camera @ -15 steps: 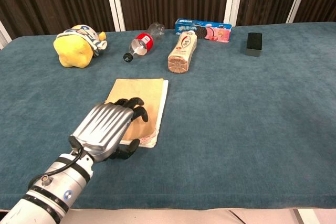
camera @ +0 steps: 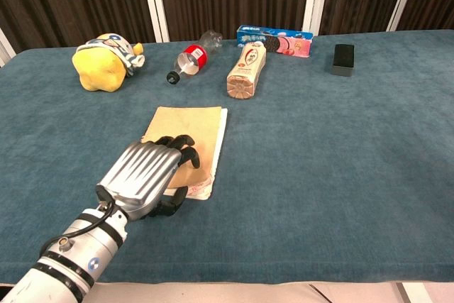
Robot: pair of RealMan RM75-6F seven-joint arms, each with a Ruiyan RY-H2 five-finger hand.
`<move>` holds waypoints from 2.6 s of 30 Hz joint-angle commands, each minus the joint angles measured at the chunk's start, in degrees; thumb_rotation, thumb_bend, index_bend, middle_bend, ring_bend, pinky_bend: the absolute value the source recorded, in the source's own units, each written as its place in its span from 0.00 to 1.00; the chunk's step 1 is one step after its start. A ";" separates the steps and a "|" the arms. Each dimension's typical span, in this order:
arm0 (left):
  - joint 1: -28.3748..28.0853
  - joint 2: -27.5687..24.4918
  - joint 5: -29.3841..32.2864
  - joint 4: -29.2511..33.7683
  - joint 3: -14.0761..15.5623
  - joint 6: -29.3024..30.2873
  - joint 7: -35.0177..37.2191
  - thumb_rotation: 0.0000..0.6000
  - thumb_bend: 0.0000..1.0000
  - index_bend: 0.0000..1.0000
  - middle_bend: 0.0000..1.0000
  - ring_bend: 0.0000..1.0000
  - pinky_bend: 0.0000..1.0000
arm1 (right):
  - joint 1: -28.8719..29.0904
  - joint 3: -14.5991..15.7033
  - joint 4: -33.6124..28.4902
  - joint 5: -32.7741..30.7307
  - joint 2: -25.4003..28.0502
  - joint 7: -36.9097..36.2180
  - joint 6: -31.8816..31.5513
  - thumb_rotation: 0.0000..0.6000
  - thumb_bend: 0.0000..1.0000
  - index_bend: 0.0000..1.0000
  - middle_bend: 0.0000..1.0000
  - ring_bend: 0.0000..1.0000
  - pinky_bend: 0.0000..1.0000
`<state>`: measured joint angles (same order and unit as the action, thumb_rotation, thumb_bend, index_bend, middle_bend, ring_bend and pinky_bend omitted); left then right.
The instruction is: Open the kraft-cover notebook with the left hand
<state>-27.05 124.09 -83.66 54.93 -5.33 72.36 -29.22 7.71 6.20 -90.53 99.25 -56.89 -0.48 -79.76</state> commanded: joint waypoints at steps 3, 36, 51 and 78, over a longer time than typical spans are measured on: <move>-0.36 0.67 0.38 -1.71 -0.41 -0.68 0.87 1.00 0.38 0.38 0.18 0.20 0.39 | 0.05 0.13 -0.24 0.05 0.12 0.25 0.37 1.00 0.12 0.00 0.00 0.00 0.05; 0.56 -4.29 4.00 7.23 -9.45 7.55 5.20 1.00 0.45 0.68 0.45 0.42 0.52 | 1.12 0.99 -0.87 0.65 1.05 0.01 2.93 1.00 0.12 0.00 0.00 0.00 0.05; 2.57 -10.07 15.84 17.79 -17.60 6.78 2.32 1.00 0.47 0.68 0.47 0.43 0.54 | 0.68 0.65 -0.92 0.09 0.43 1.20 2.37 1.00 0.12 0.00 0.00 0.00 0.05; 0.51 -12.12 29.85 7.84 -19.07 0.76 -0.38 1.00 0.40 0.00 0.00 0.00 0.33 | 0.90 0.29 -1.83 -1.55 0.16 3.10 3.94 1.00 0.12 0.01 0.00 0.00 0.05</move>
<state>-26.47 112.15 -53.42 63.91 -25.17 73.75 -30.21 8.60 6.50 -92.34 97.71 -56.73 2.61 -75.82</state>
